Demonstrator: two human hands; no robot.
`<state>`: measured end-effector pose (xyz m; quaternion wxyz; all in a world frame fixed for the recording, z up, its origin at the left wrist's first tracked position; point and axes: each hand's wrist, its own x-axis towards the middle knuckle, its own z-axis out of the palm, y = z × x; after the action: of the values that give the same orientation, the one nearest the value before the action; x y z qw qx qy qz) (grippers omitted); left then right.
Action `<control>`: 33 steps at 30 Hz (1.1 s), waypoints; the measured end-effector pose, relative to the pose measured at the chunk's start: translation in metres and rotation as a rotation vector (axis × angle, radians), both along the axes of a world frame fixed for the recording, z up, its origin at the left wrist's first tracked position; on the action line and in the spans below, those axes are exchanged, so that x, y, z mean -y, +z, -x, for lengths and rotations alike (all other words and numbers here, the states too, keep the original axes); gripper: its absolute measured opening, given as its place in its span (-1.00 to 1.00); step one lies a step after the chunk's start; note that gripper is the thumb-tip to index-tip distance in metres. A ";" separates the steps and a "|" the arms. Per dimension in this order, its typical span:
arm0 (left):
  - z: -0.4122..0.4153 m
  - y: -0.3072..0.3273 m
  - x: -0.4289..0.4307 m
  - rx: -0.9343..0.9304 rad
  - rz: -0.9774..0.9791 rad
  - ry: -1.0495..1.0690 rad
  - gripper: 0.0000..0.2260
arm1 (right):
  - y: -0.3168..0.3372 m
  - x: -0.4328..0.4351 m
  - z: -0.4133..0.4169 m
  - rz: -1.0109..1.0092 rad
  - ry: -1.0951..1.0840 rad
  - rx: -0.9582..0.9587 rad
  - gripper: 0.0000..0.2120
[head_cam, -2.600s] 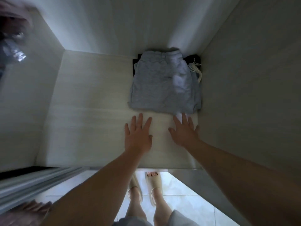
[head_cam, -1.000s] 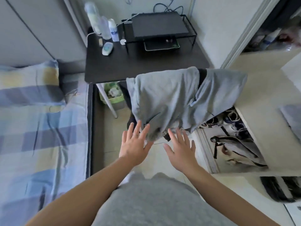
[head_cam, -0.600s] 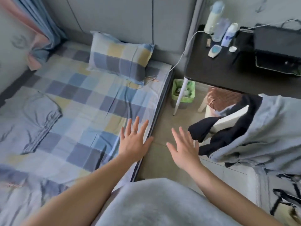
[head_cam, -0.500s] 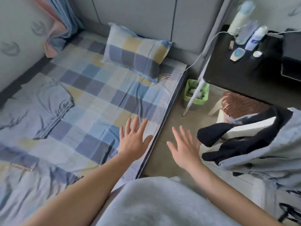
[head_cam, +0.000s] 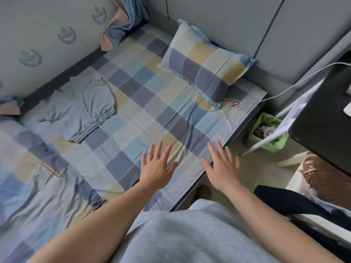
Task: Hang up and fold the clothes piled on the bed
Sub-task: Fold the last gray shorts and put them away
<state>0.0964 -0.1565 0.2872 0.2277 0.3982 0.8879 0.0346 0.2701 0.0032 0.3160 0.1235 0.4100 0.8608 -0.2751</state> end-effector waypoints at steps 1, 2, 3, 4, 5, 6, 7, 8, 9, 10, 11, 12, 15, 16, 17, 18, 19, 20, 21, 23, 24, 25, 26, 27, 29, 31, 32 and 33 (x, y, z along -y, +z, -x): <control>0.007 0.001 -0.007 -0.002 0.010 0.015 -0.39 | -0.001 -0.011 0.007 0.005 0.010 -0.005 -0.40; 0.013 0.002 -0.015 -0.007 0.018 0.035 -0.39 | -0.001 -0.020 0.014 0.012 0.023 -0.006 -0.40; 0.018 0.003 -0.022 -0.013 0.021 0.058 -0.38 | -0.002 -0.029 0.021 0.018 0.040 -0.006 -0.40; 0.023 0.004 -0.030 -0.016 0.020 0.088 -0.38 | -0.003 -0.038 0.028 0.023 0.059 -0.009 -0.39; 0.026 0.005 -0.037 -0.011 0.015 0.121 -0.39 | -0.003 -0.046 0.035 0.033 0.080 -0.013 -0.39; 0.029 0.006 -0.042 -0.002 0.010 0.154 -0.39 | -0.003 -0.053 0.043 0.045 0.102 -0.013 -0.39; 0.032 0.007 -0.045 0.005 0.005 0.185 -0.39 | -0.003 -0.058 0.050 0.058 0.126 -0.012 -0.39; 0.034 0.007 -0.046 0.006 0.001 0.199 -0.40 | -0.002 -0.060 0.056 0.065 0.142 -0.011 -0.39; 0.036 0.007 -0.045 0.004 0.005 0.212 -0.40 | -0.002 -0.060 0.062 0.076 0.159 -0.012 -0.39; 0.039 0.006 -0.043 0.001 0.011 0.229 -0.40 | -0.002 -0.060 0.068 0.086 0.175 -0.017 -0.39; 0.043 0.006 -0.042 -0.003 0.012 0.247 -0.41 | -0.002 -0.061 0.074 0.088 0.189 -0.026 -0.39; 0.050 0.005 -0.041 -0.004 0.012 0.264 -0.41 | -0.002 -0.062 0.082 0.091 0.204 -0.033 -0.39; 0.070 0.004 -0.040 -0.007 0.000 0.315 -0.40 | 0.000 -0.067 0.106 0.091 0.257 -0.028 -0.39; 0.077 0.003 -0.038 -0.008 -0.005 0.332 -0.40 | -0.001 -0.067 0.114 0.087 0.270 -0.026 -0.39; 0.085 0.001 -0.036 -0.003 -0.010 0.355 -0.40 | -0.002 -0.067 0.124 0.082 0.282 -0.027 -0.39; 0.097 -0.002 -0.034 0.004 -0.021 0.383 -0.40 | -0.005 -0.066 0.136 0.070 0.299 -0.031 -0.39; 0.110 -0.006 -0.030 0.005 -0.038 0.420 -0.41 | -0.008 -0.064 0.151 0.055 0.321 -0.039 -0.39; 0.126 -0.011 -0.026 0.002 -0.053 0.464 -0.41 | -0.014 -0.061 0.169 0.038 0.348 -0.047 -0.39; 0.145 -0.019 -0.020 -0.005 -0.053 0.505 -0.41 | -0.021 -0.059 0.191 0.019 0.380 -0.050 -0.39; 0.188 -0.043 -0.003 -0.020 -0.041 0.571 -0.41 | -0.040 -0.054 0.244 -0.017 0.456 -0.040 -0.38; 0.210 -0.058 0.006 -0.032 -0.039 0.595 -0.40 | -0.049 -0.050 0.272 -0.029 0.491 -0.035 -0.38; 0.235 -0.074 0.016 -0.049 -0.049 0.614 -0.40 | -0.061 -0.046 0.302 -0.052 0.513 -0.049 -0.38; 0.261 -0.092 0.023 -0.059 -0.060 0.619 -0.40 | -0.075 -0.042 0.331 -0.084 0.528 -0.062 -0.38; 0.289 -0.110 0.028 -0.052 -0.068 0.623 -0.40 | -0.089 -0.040 0.362 -0.113 0.540 -0.067 -0.38; 0.336 -0.148 0.046 -0.009 -0.054 0.639 -0.40 | -0.120 -0.027 0.419 -0.115 0.547 -0.052 -0.38; 0.371 -0.190 0.076 0.007 -0.007 0.660 -0.40 | -0.155 -0.002 0.467 -0.088 0.583 -0.034 -0.39; 0.390 -0.216 0.093 -0.008 0.010 0.662 -0.39 | -0.177 0.011 0.492 -0.082 0.624 -0.039 -0.39; 0.416 -0.245 0.109 -0.029 0.028 0.665 -0.39 | -0.204 0.022 0.522 -0.089 0.675 -0.046 -0.38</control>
<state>-0.3199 -0.2650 0.0421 0.1969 0.0839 0.9727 0.0893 -0.2519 -0.0191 0.1120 0.1702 0.1008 0.9617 -0.1898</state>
